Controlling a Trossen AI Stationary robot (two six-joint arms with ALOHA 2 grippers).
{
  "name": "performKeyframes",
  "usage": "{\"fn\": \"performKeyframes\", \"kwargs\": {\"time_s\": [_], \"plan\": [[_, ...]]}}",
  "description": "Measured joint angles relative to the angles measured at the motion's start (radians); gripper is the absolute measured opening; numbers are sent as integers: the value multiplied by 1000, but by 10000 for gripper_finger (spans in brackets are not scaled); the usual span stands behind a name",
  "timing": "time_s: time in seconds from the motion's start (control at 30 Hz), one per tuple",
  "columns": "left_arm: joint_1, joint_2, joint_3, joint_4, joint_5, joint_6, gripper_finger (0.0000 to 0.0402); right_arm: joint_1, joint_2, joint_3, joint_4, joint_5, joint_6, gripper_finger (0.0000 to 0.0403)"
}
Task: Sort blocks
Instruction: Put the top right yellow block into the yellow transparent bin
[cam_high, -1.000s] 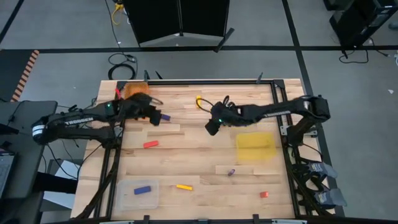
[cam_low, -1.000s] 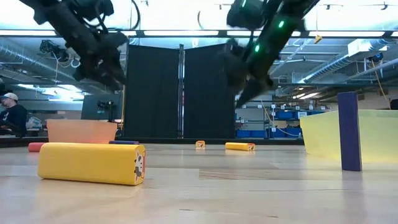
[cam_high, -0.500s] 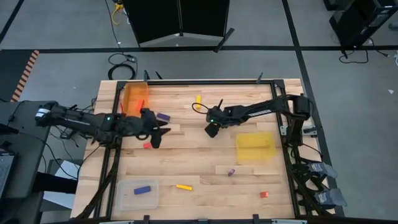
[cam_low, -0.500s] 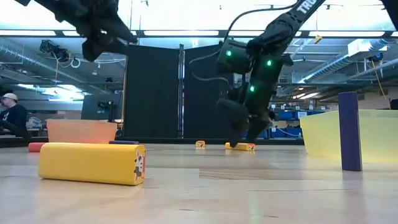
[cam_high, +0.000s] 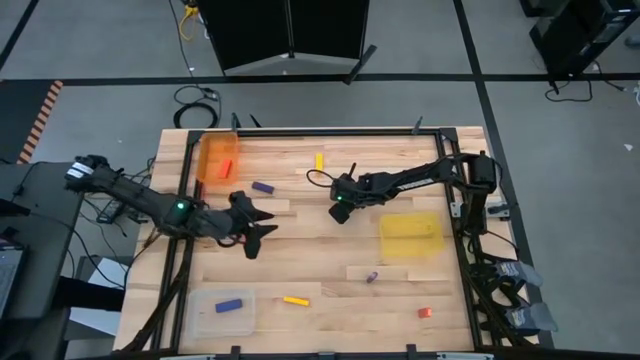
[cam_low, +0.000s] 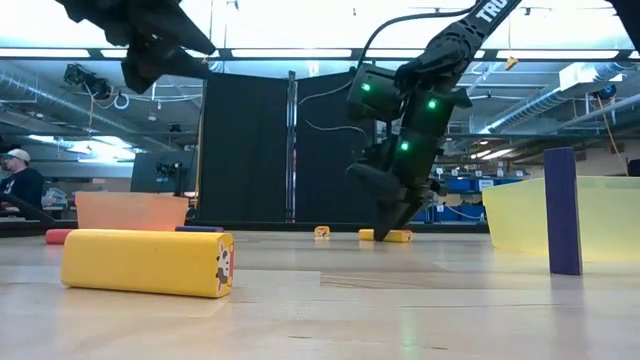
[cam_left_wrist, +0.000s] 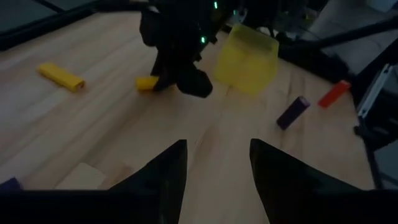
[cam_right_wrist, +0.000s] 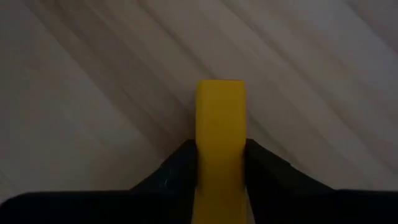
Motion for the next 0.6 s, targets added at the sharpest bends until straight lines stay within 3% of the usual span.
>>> {"fn": "performKeyframes", "kwargs": {"time_s": [0.33, 0.47, 0.6], "plan": [[0, 288, 3, 215, -2, 32, 182, 27, -223, -4, -69, 103, -77, 115], [0, 364, 34, 214, 17, 48, 182, 94, -385, -3, -113, 120, -135, 115], [0, 416, 78, 214, 99, 118, 182, 208, -528, -3, -234, 106, -164, 115]]}}
